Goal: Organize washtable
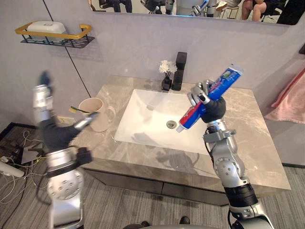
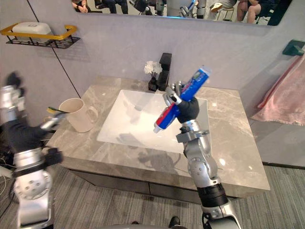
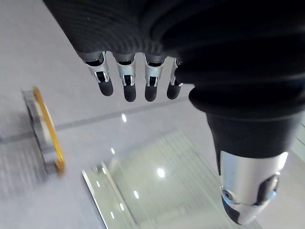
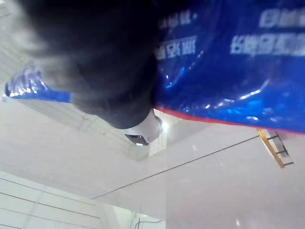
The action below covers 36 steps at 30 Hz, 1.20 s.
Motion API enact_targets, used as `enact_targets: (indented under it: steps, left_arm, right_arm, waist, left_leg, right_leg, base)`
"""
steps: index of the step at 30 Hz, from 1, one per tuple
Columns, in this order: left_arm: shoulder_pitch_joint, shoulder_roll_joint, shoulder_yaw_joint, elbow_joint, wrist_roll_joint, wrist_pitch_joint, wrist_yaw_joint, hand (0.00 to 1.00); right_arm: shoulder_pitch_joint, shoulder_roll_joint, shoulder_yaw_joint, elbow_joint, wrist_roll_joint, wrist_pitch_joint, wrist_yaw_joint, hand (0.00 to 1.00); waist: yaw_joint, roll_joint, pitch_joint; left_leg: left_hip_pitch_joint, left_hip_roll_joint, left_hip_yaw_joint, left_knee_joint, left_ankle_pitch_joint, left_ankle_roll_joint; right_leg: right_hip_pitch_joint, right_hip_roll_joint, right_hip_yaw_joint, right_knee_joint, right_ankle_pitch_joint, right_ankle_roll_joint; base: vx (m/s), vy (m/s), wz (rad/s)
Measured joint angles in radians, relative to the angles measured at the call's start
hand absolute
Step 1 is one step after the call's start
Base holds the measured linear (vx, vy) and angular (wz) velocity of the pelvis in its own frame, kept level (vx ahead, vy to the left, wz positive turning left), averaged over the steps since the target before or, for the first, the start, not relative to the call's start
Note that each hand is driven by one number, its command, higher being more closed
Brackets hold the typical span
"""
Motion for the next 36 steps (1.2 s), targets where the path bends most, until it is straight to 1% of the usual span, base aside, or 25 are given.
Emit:
enact_targets:
  steps: [2, 4, 5, 6, 8, 11, 13, 14, 15, 17, 19, 23, 25, 28, 29, 33, 36]
  left_arm:
    - [0.015, -0.031, 0.073, 0.106, -0.089, -0.003, 0.003, 0.0]
    - [0.026, -0.048, 0.105, 0.2, -0.171, -0.003, -0.001, 0.0]
    - [0.029, -0.052, 0.109, 0.233, -0.192, -0.003, -0.003, 0.0]
    - [0.037, -0.062, 0.108, 0.292, -0.23, 0.0, -0.009, 0.0]
    - [0.058, -0.093, 0.104, 0.361, -0.261, 0.012, -0.031, 0.0]
    - [0.081, -0.107, 0.086, 0.484, -0.261, 0.023, -0.059, 0.0]
    - [0.09, -0.111, 0.045, 0.612, -0.243, 0.048, -0.081, 0.0]
    - [0.09, -0.113, 0.034, 0.64, -0.236, 0.056, -0.086, 0.0]
    - [0.09, -0.12, 0.014, 0.689, -0.22, 0.069, -0.099, 0.0]
    - [0.091, -0.123, -0.022, 0.758, -0.21, 0.074, -0.117, 0.0]
    - [0.089, -0.12, -0.064, 0.841, -0.189, 0.09, -0.141, 0.0]
    - [0.087, -0.115, -0.136, 0.934, -0.173, 0.104, -0.167, 0.0]
    - [0.086, -0.115, -0.145, 0.952, -0.171, 0.108, -0.182, 0.0]
    - [0.085, -0.113, -0.179, 1.0, -0.163, 0.109, -0.186, 0.0]
    - [0.085, -0.111, -0.202, 1.029, -0.144, 0.111, -0.204, 0.0]
    - [0.085, -0.1, -0.255, 1.068, -0.134, 0.116, -0.227, 0.0]
    - [0.085, -0.096, -0.291, 1.08, -0.134, 0.12, -0.229, 0.0]
  right_arm:
    - [0.002, 0.014, -0.011, 0.0, -0.007, -0.001, 0.0, 1.0]
    - [0.017, 0.029, -0.029, 0.0, -0.008, -0.002, 0.0, 1.0]
    - [0.024, 0.033, -0.038, 0.0, -0.008, -0.003, 0.0, 1.0]
    - [0.037, 0.035, -0.051, 0.0, -0.008, -0.003, -0.003, 1.0]
    - [0.042, 0.036, -0.063, 0.004, -0.008, -0.003, -0.011, 1.0]
    - [0.042, 0.042, -0.064, 0.005, -0.008, -0.003, -0.012, 1.0]
    - [0.042, 0.055, -0.064, 0.007, -0.007, -0.003, -0.012, 1.0]
    - [0.042, 0.056, -0.063, 0.007, -0.008, -0.003, -0.012, 1.0]
    - [0.042, 0.056, -0.061, 0.008, -0.007, -0.003, -0.012, 1.0]
    - [0.042, 0.056, -0.06, 0.008, -0.007, -0.004, -0.012, 1.0]
    - [0.042, 0.057, -0.057, 0.008, -0.007, -0.006, -0.012, 1.0]
    - [0.042, 0.058, -0.031, 0.01, -0.008, -0.022, -0.013, 1.0]
    - [0.042, 0.061, -0.028, 0.01, -0.009, -0.022, -0.013, 1.0]
    - [0.042, 0.07, -0.027, 0.01, -0.01, -0.022, -0.014, 1.0]
    - [0.042, 0.073, -0.023, 0.01, -0.01, -0.023, -0.014, 1.0]
    - [0.042, 0.073, -0.012, 0.01, -0.013, -0.023, -0.016, 1.0]
    - [0.038, 0.073, 0.005, 0.01, -0.031, -0.023, -0.017, 1.0]
  waist:
    - [0.002, 0.004, -0.003]
    - [0.007, 0.004, -0.003]
    - [0.011, 0.004, -0.003]
    - [0.023, 0.004, -0.003]
    - [0.024, 0.002, -0.004]
    - [0.025, 0.001, -0.004]
    - [0.025, -0.001, -0.005]
    - [0.025, -0.001, -0.006]
    - [0.025, -0.004, -0.007]
    - [0.025, -0.01, -0.01]
    - [0.024, -0.018, -0.016]
    - [0.024, -0.023, -0.016]
    - [0.025, -0.024, -0.016]
    - [0.025, -0.029, -0.016]
    - [0.025, -0.034, -0.015]
    - [0.025, -0.041, -0.012]
    - [0.026, -0.047, -0.008]
  left_leg:
    - [0.0, 0.0, -0.001, -0.002, 0.0, 0.0]
    - [0.0, 0.0, -0.003, -0.002, 0.0, 0.0]
    - [0.0, 0.0, -0.003, -0.003, 0.0, 0.0]
    - [0.0, 0.0, -0.003, -0.003, 0.0, 0.0]
    - [0.0, -0.001, -0.004, -0.003, 0.0, 0.0]
    - [0.0, -0.001, -0.007, -0.003, 0.0, 0.0]
    - [-0.001, -0.001, -0.01, -0.003, 0.0, -0.001]
    - [-0.001, -0.001, -0.011, -0.003, 0.0, -0.001]
    - [-0.003, -0.001, -0.014, -0.003, 0.0, -0.001]
    - [-0.006, -0.001, -0.019, -0.001, 0.0, -0.001]
    - [-0.013, -0.001, -0.031, 0.003, 0.0, -0.001]
    - [-0.016, -0.002, -0.041, 0.003, 0.002, 0.0]
    - [-0.016, -0.002, -0.043, 0.003, 0.003, 0.001]
    - [-0.018, -0.003, -0.05, 0.003, 0.005, 0.001]
    - [-0.019, -0.003, -0.055, 0.003, 0.007, 0.001]
    - [-0.019, -0.002, -0.063, 0.003, 0.008, 0.0]
    - [-0.019, -0.001, -0.065, 0.003, 0.009, -0.001]
  right_leg:
    - [0.0, 0.0, -0.001, 0.0, -0.001, 0.001]
    - [0.001, 0.0, -0.003, 0.0, -0.001, 0.001]
    - [0.001, -0.001, -0.004, 0.0, -0.001, 0.001]
    - [0.001, -0.001, -0.004, 0.0, -0.001, 0.001]
    - [0.002, -0.002, -0.009, 0.0, -0.002, 0.002]
    - [0.004, -0.003, -0.015, 0.0, -0.004, 0.005]
    - [0.005, -0.003, -0.019, 0.0, -0.005, 0.005]
    - [0.005, -0.003, -0.02, 0.0, -0.006, 0.005]
    - [0.005, -0.004, -0.023, 0.0, -0.006, 0.006]
    - [0.004, -0.004, -0.027, 0.0, -0.008, 0.006]
    - [0.004, -0.004, -0.039, 0.0, -0.01, 0.006]
    - [0.006, -0.004, -0.05, 0.0, -0.011, 0.007]
    - [0.006, -0.005, -0.052, 0.0, -0.011, 0.007]
    - [0.008, -0.006, -0.057, 0.0, -0.011, 0.007]
    - [0.01, -0.006, -0.064, 0.0, -0.013, 0.007]
    - [0.015, -0.005, -0.075, 0.0, -0.017, 0.005]
    - [0.016, -0.004, -0.078, 0.0, -0.018, 0.004]
  base:
    - [0.0, 0.0, 0.0]
    - [0.0, 0.0, 0.0]
    - [0.0, 0.0, 0.0]
    - [0.0, 0.0, 0.0]
    - [0.01, 0.031, 0.06]
    - [0.0, 0.018, 0.06]
    - [0.0, 0.022, 0.04]
    - [0.0, 0.024, 0.06]
    - [0.01, 0.021, 0.06]
    - [0.01, 0.02, 0.08]
    - [0.02, 0.014, 0.14]
    - [0.01, 0.019, 0.08]
    - [0.0, 0.02, 0.05]
    - [-0.02, 0.023, 0.07]
    - [-0.02, 0.017, 0.08]
    - [-0.01, 0.012, 0.09]
    - [0.0, 0.005, 0.02]
